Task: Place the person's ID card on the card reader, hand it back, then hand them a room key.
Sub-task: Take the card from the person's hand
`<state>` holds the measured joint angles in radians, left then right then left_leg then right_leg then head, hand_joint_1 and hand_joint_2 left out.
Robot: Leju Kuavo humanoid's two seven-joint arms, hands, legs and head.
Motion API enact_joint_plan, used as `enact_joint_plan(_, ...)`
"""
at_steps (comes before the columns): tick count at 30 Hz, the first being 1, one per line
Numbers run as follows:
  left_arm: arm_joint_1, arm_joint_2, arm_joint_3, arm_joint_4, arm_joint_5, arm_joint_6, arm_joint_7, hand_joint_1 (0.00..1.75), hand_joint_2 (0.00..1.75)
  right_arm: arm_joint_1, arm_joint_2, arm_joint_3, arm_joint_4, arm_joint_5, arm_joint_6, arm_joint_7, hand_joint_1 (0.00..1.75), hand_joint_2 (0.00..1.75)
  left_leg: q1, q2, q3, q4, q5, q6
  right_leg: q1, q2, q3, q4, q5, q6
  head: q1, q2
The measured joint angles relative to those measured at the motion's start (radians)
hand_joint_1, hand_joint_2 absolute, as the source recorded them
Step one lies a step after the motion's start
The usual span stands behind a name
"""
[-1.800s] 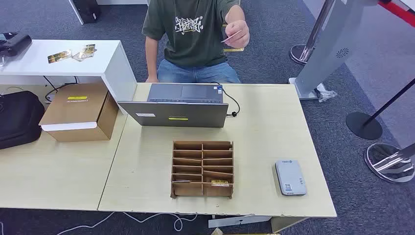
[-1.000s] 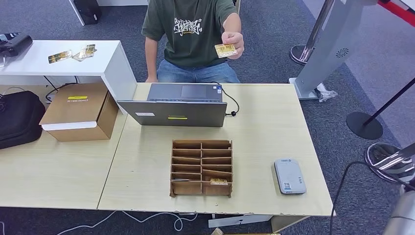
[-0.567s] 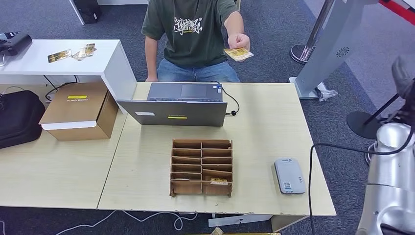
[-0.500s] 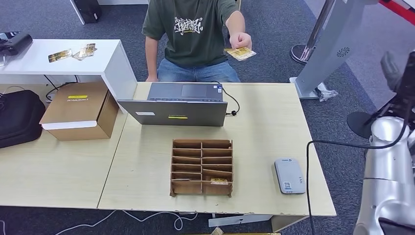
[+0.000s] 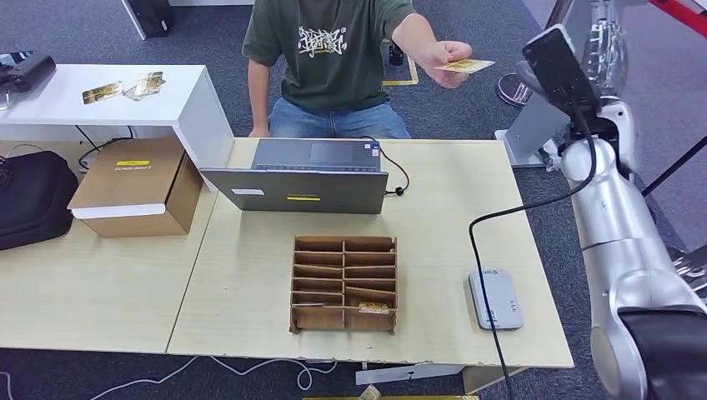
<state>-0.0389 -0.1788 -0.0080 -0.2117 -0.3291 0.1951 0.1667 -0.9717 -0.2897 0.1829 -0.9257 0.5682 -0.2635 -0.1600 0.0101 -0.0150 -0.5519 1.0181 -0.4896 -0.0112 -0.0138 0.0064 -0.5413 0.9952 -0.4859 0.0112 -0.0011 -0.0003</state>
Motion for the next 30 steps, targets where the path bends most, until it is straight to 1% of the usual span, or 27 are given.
enact_joint_plan(2,0.000,0.002,0.000,0.000,-0.001,-0.004,0.000,0.00,0.00,-0.029,0.003,0.040,0.029,0.047,0.030,0.006,0.00,1.75,0.000,0.000,0.000,0.000,0.000,0.000,0.000,0.000,0.000,0.000,0.000,0.000,0.000,0.000)
enact_joint_plan(4,0.000,0.003,0.000,0.000,-0.003,-0.006,0.000,0.00,0.00,-0.056,0.004,0.080,0.056,0.108,0.036,0.015,0.00,1.75,0.000,0.000,0.000,0.000,0.000,0.000,0.000,0.000,0.000,0.000,0.000,0.000,0.000,0.000)
enact_joint_plan(9,0.000,0.005,0.000,0.000,-0.011,-0.013,0.001,0.00,0.00,-0.102,0.004,0.169,0.110,0.261,-0.011,0.046,0.00,1.75,0.000,0.000,0.000,0.001,0.000,0.000,0.000,0.000,-0.001,0.000,0.000,0.000,0.000,0.000)
enact_joint_plan(14,-0.001,0.007,0.000,0.000,-0.014,-0.020,0.004,0.00,0.00,-0.111,0.004,0.220,0.147,0.353,-0.052,0.080,0.00,1.75,0.000,0.000,0.000,0.001,0.000,0.000,0.000,0.000,-0.001,0.000,0.001,0.000,0.000,0.000)
enact_joint_plan(30,0.000,0.011,0.010,0.000,-0.014,-0.020,0.010,0.00,0.00,-0.112,0.005,0.247,0.211,0.411,-0.065,0.084,0.00,1.75,0.000,0.000,-0.001,0.002,0.000,0.000,0.000,0.000,-0.001,0.000,0.001,0.000,0.000,0.000)
